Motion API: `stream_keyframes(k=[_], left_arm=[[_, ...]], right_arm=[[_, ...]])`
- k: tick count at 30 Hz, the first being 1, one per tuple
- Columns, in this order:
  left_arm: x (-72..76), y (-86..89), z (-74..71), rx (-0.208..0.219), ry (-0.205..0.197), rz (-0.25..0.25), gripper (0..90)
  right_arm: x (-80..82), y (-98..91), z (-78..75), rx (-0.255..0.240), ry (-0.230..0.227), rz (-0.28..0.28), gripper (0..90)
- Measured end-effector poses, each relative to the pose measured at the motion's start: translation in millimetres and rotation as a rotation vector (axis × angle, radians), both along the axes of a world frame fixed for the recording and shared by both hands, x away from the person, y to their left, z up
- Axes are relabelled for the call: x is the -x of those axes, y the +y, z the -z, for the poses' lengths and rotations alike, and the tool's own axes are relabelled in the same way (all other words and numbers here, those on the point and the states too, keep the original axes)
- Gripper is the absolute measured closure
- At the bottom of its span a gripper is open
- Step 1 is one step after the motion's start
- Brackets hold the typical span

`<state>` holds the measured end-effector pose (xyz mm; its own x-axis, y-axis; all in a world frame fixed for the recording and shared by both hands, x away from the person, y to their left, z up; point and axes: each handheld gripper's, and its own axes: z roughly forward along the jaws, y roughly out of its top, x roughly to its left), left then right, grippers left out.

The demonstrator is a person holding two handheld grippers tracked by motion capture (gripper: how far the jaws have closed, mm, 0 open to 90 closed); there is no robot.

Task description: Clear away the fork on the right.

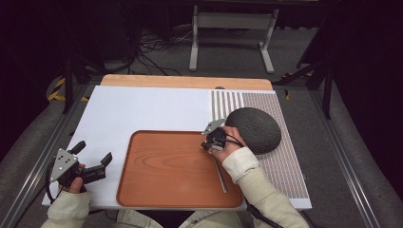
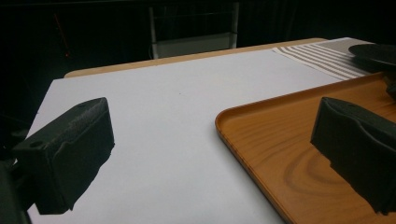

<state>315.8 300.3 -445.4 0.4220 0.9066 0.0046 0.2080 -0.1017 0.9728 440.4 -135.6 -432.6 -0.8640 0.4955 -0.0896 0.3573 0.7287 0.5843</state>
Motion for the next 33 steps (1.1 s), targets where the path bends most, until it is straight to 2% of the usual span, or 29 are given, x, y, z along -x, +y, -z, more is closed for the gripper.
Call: stream_keyframes(k=[21, 33], left_arm=[[-0.1, -0.3, 0.1, -0.001, 0.004, -0.001, 0.0], [-0.3, -0.2, 0.1, -0.002, 0.005, -0.003, 0.0]], right_arm=[[-5.5, -25.1, -0.7, -0.004, 0.000, 0.085, 89.9], [-6.5, -34.7, -0.4, -0.013, 0.007, 0.109, 89.9]])
